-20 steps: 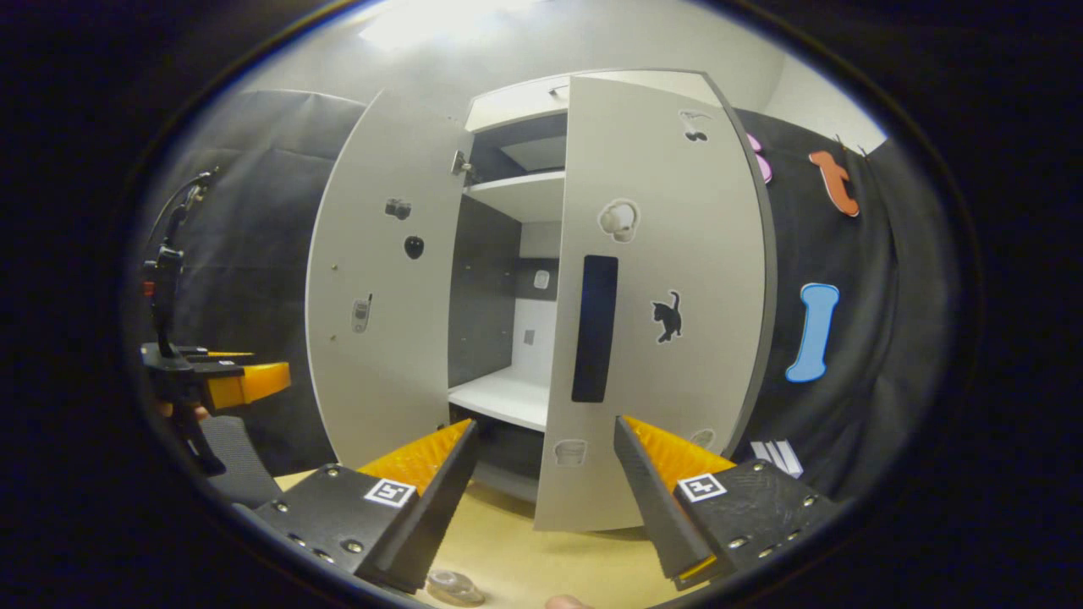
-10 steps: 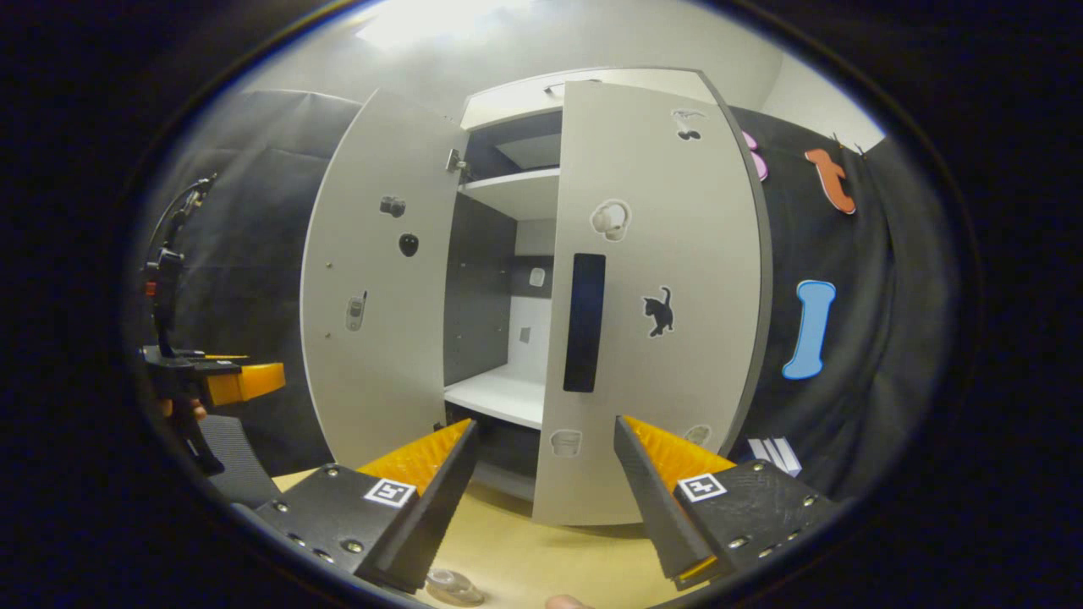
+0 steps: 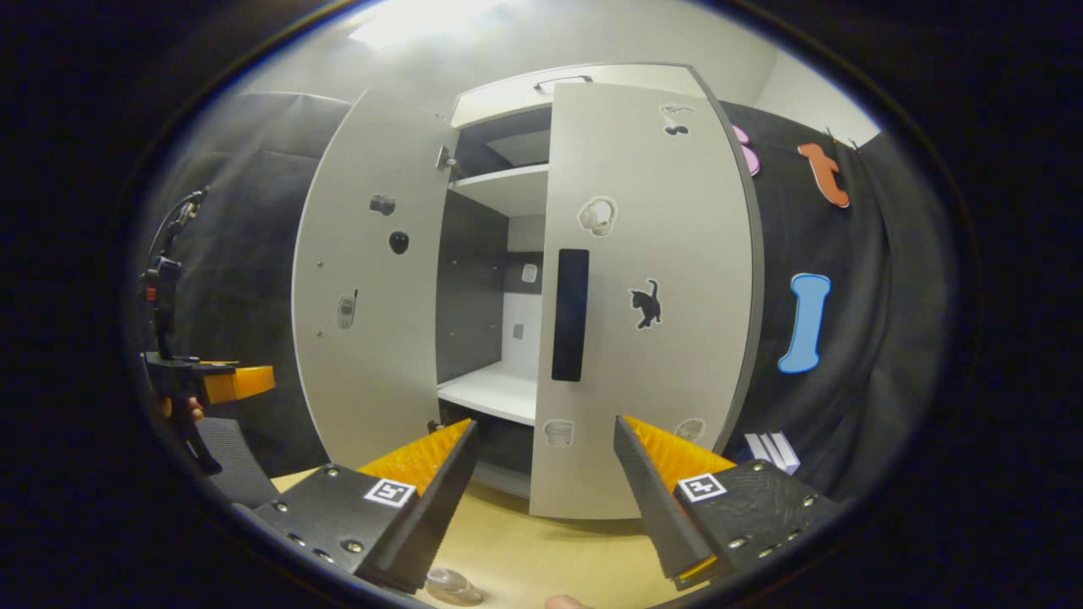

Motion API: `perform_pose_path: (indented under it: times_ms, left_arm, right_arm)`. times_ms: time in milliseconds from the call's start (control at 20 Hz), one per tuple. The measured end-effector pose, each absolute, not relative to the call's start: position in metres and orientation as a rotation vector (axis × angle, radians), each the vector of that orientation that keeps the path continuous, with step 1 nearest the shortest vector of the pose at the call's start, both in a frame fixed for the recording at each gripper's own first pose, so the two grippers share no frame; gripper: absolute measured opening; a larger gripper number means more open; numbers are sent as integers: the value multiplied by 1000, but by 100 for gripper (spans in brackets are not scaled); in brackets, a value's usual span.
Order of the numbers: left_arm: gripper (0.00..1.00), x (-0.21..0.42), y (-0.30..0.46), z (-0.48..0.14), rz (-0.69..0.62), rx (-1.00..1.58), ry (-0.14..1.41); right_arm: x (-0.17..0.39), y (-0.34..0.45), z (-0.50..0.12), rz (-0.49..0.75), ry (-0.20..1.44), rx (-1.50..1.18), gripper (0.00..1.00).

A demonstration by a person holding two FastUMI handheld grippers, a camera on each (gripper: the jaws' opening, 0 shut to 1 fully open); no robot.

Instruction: Grasp the bottle in the cabinet with the left hand and place it on the coaster, then close the right door with the right hand and the left door with the left hand.

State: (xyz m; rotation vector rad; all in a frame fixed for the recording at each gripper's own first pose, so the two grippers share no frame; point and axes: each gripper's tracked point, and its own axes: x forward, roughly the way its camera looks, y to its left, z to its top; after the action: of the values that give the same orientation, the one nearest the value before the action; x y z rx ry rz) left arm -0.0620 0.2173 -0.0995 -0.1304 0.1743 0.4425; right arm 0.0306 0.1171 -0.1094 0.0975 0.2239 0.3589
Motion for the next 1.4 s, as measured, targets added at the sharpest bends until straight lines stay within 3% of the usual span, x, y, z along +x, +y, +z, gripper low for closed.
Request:
perform_pose_path:
  times_ms: [100, 650, 1050, 1100, 1400]
  left_arm:
    - [95, -62, 220, -101, 451, -145, 174]
    - [95, -53, 274, -102, 607, -149, 173]
    - [95, -13, 275, -114, 617, -93, 194]
    - [88, -15, 275, -113, 627, -72, 198]
    - [92, -6, 296, -120, 645, -55, 214]
  right_arm:
    - [32, 118, -112, 358, 230, 105, 97]
    - [46, 109, -122, 330, 247, 119, 97]
    - [61, 75, -136, 242, 265, 127, 97]
    - [63, 70, -137, 229, 265, 127, 97]
    - [69, 53, -147, 187, 279, 142, 97]
